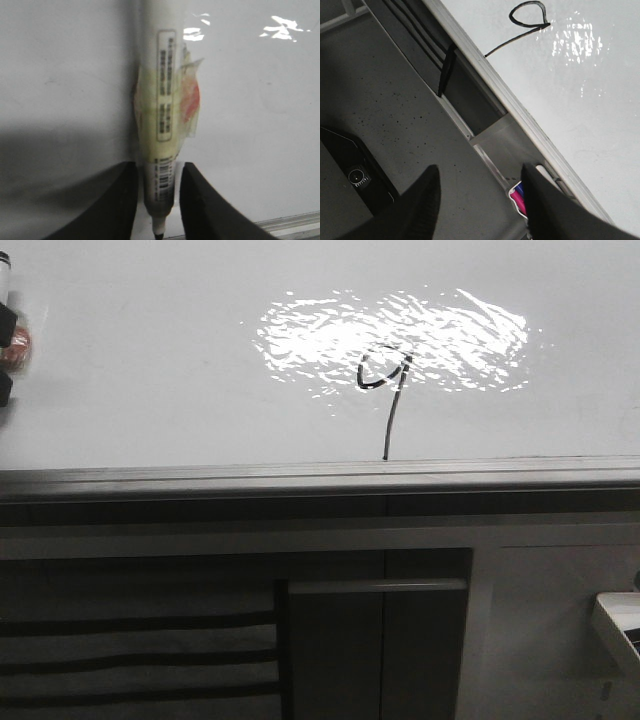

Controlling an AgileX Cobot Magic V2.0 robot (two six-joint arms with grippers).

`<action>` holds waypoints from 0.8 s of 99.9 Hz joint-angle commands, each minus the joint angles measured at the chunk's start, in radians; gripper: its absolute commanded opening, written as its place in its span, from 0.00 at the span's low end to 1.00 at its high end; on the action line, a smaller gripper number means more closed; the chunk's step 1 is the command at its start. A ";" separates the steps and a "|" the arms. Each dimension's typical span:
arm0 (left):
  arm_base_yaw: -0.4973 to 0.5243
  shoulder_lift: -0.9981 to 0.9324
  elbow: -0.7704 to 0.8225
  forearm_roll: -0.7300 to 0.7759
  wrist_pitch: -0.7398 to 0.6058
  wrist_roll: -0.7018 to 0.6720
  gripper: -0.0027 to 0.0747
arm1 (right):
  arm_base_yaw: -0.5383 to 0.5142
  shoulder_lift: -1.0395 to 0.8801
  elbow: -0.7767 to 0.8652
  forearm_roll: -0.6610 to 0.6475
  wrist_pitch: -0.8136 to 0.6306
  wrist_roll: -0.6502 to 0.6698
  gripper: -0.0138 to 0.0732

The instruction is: Write number 9 on whiteboard

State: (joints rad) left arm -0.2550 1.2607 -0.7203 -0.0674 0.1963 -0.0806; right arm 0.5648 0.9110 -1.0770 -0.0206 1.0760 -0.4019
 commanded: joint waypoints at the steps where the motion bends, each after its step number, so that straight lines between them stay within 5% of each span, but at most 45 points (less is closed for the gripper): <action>1: 0.004 -0.018 -0.027 -0.009 -0.059 -0.011 0.52 | -0.009 -0.011 -0.022 -0.011 -0.071 0.017 0.53; 20: 0.004 -0.073 -0.087 0.031 0.074 -0.005 0.58 | -0.009 -0.040 -0.024 -0.098 -0.025 0.136 0.53; 47: 0.004 -0.305 -0.153 0.123 0.319 -0.005 0.58 | -0.009 -0.183 -0.018 -0.234 0.023 0.590 0.53; 80: 0.004 -0.647 0.010 0.130 0.307 -0.005 0.58 | -0.009 -0.419 0.226 -0.230 -0.221 0.623 0.50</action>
State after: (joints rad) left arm -0.2550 0.6719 -0.7282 0.0544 0.5846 -0.0806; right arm 0.5648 0.5298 -0.8894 -0.2257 0.9883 0.2154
